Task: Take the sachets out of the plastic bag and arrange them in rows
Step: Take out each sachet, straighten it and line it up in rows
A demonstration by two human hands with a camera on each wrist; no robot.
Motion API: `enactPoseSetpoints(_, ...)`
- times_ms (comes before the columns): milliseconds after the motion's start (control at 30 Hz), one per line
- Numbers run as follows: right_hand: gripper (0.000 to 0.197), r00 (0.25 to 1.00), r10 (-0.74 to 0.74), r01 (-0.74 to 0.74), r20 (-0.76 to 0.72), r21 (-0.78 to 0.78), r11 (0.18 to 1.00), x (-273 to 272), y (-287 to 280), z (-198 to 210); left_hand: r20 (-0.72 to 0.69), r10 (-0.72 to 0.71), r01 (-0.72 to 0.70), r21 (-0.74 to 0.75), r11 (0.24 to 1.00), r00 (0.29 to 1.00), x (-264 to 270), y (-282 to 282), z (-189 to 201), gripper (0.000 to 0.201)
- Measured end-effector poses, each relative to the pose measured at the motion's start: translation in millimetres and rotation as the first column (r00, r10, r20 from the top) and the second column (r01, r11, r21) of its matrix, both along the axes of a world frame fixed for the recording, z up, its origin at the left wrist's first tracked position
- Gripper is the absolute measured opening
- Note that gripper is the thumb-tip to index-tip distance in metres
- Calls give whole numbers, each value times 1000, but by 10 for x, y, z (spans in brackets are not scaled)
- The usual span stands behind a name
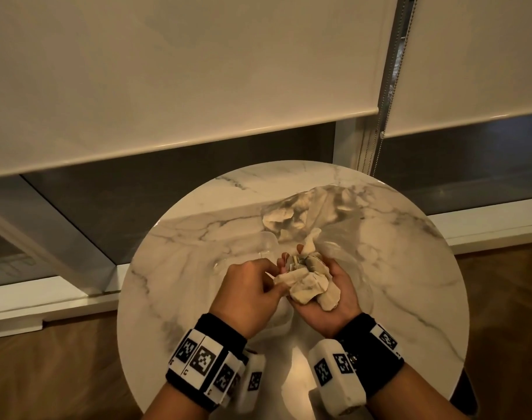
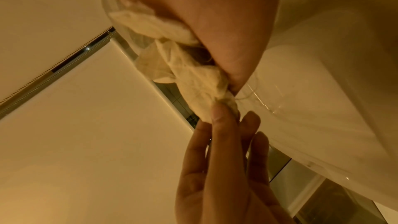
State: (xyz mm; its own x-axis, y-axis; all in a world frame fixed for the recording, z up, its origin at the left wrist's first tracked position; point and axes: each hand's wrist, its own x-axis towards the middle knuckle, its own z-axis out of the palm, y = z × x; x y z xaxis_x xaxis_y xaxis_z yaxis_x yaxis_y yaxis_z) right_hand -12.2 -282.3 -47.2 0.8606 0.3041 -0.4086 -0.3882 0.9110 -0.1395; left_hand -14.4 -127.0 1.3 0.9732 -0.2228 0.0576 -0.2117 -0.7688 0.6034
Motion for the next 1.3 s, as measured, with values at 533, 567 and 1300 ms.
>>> enactPoseSetpoints(533,27,991,104,-102,-80,31,994,-26,-85,44,23,195,-196,107,975,981,569,975,180,9)
enactPoseSetpoints(567,30,989,121,-120,-81,19,993,-27,-81,50,23,203,-204,159,966,979,667,1026,185,11)
enactPoseSetpoints(1300,40,915,389,-366,-107,189,911,-23,33,77,-106,95,0,671,742,990,1568,903,-221,13)
